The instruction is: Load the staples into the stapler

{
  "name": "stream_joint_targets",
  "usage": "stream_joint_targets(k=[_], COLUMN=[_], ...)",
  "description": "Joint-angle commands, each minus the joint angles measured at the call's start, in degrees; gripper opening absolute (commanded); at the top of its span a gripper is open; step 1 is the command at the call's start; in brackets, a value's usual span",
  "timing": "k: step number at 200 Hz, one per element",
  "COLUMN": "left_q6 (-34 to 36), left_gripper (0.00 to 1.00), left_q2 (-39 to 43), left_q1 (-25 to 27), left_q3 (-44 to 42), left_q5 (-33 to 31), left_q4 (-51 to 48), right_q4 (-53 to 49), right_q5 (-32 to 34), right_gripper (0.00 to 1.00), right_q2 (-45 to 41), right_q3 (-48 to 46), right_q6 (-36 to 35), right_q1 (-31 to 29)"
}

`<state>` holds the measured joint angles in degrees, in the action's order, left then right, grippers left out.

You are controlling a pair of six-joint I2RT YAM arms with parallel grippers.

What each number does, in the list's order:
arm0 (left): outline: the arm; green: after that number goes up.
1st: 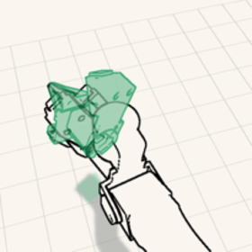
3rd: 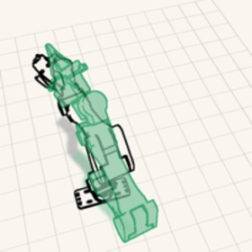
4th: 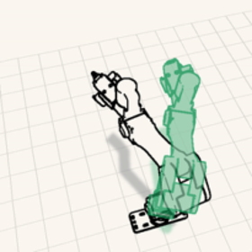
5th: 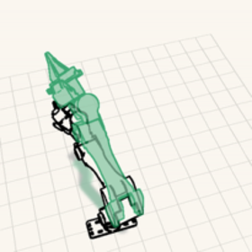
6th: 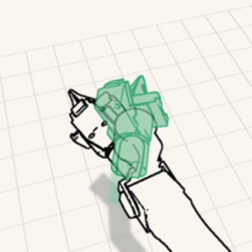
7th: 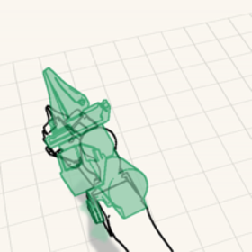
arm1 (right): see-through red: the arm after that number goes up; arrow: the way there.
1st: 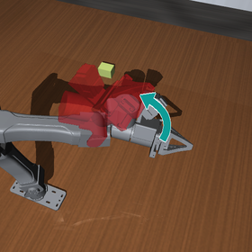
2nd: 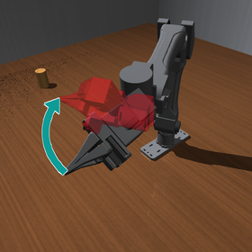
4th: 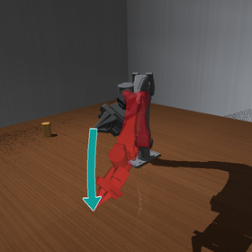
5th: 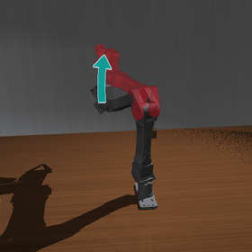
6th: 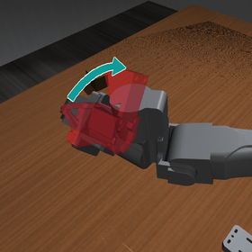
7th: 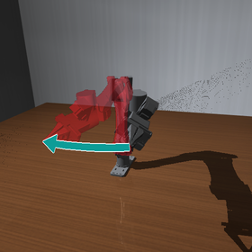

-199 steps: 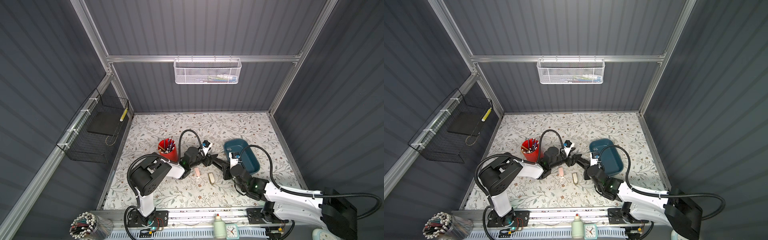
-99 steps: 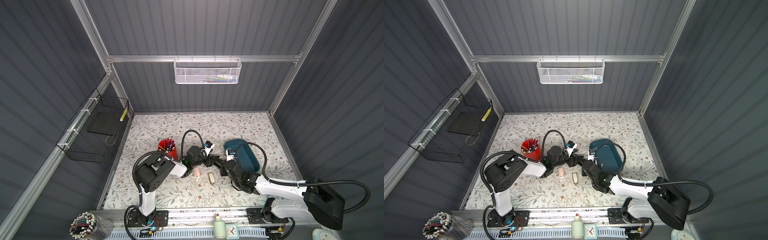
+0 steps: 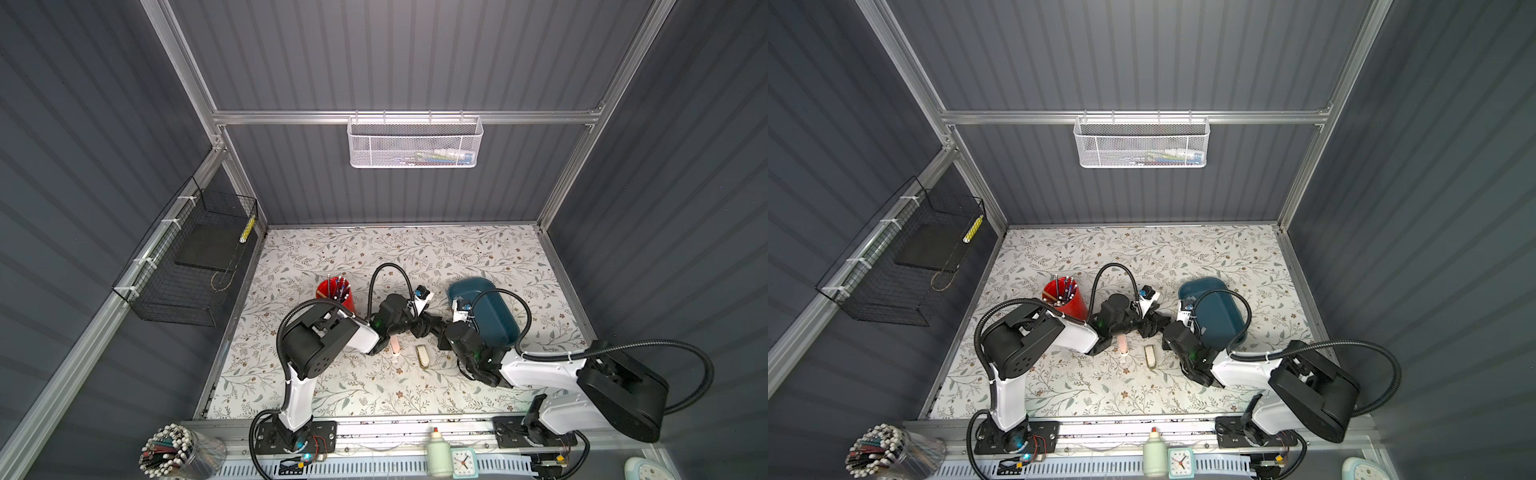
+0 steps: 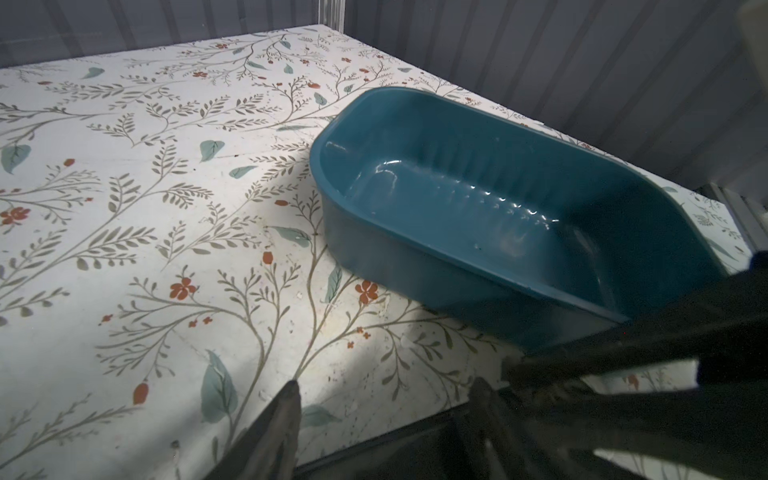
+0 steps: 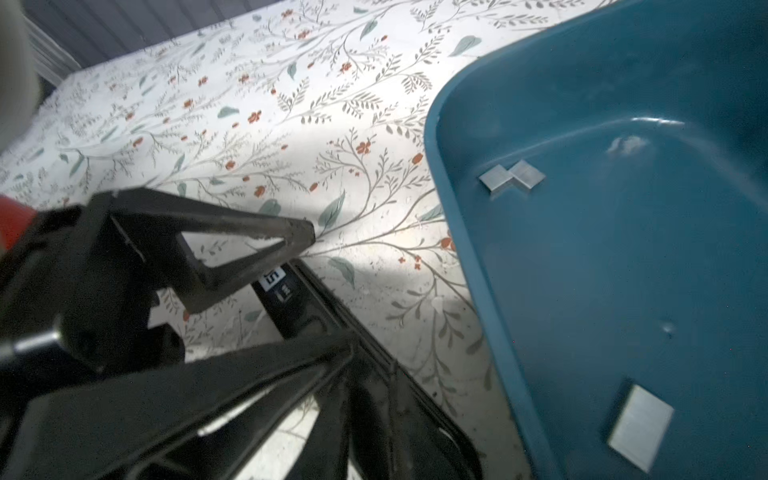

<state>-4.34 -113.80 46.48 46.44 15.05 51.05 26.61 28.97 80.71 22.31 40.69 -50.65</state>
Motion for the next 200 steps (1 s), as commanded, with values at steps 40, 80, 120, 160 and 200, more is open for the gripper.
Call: stream_joint_targets(k=[40, 80, 120, 160, 200], left_q6=[-0.2, 0.0, 1.4, 1.8, -5.0], left_gripper=[0.64, 0.66, 0.72, 0.86, 1.0], left_q2=[-1.5, 1.1, 10.8, 25.4, 40.4], left_q1=[0.6, 0.6, 0.5, 0.6, -1.2], left_q3=[2.1, 2.7, 3.6, 6.3, 8.3], left_q5=[0.5, -1.2, -2.7, -6.5, -37.1], left_q4=[-0.7, -3.0, -11.1, -25.4, -43.7], right_q4=[-5.4, -14.0, -26.6, -46.6, -29.4], right_q5=[-4.3, -1.2, 4.3, 12.2, 21.4], right_gripper=[0.21, 0.39, 0.73, 0.99, 0.99], right_q2=[5.0, -4.4, -13.9, -22.9, -26.0], right_q3=[-4.4, 1.7, 10.6, 23.5, 20.6], right_q6=[4.1, -0.3, -3.1, 1.8, -17.5], right_q1=[-0.5, -0.4, -0.1, 2.7, 11.3])
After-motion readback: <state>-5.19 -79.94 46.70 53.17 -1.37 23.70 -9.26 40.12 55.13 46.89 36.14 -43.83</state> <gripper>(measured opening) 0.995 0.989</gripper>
